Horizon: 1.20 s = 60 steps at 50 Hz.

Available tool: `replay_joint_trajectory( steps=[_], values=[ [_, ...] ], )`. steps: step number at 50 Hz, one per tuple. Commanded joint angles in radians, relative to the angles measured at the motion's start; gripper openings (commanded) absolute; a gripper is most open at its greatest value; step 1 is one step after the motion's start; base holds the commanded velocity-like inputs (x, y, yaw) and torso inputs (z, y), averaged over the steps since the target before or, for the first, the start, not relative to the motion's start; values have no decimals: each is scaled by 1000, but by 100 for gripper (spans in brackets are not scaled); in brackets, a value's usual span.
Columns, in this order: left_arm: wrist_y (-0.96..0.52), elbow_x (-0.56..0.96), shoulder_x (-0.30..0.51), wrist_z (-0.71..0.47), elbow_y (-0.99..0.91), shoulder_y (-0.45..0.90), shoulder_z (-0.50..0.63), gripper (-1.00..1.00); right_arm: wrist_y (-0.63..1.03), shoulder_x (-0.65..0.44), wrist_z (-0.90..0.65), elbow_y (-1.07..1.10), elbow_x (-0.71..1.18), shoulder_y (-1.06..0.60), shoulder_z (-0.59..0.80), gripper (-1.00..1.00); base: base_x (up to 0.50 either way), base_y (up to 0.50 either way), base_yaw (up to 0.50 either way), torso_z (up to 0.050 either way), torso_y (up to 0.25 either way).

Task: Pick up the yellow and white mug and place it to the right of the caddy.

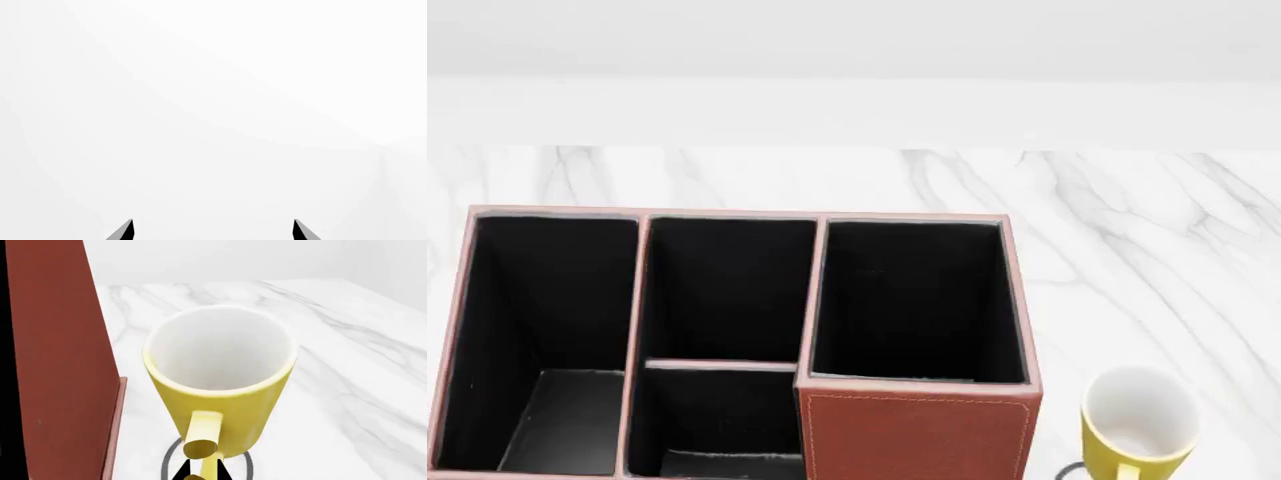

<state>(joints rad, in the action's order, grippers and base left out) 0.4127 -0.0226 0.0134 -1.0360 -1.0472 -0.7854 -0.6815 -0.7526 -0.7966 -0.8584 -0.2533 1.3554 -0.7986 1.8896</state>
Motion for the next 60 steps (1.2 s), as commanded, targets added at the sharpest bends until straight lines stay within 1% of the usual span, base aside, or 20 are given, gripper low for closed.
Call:
replay_joint_trajectory(
  steps=[1,11,33,60],
  values=[
    [2,22,-13,55,0,0,-7,100,-3,48,69,-143,-7,-2,-36,-100,0,0,0,0,10],
    [3,19,-13,53,0,0,-4,100,13,70,97,-179,10,-4,-49,-100,0,0,0,0,0],
    [2,14,-13,52,0,0,-2,100,25,129,175,-296,70,51,-83,-100,0,0,0,0,0],
    [2,12,-13,54,0,0,1,100,34,176,244,-384,113,94,-120,-100,0,0,0,1,0]
  ],
)
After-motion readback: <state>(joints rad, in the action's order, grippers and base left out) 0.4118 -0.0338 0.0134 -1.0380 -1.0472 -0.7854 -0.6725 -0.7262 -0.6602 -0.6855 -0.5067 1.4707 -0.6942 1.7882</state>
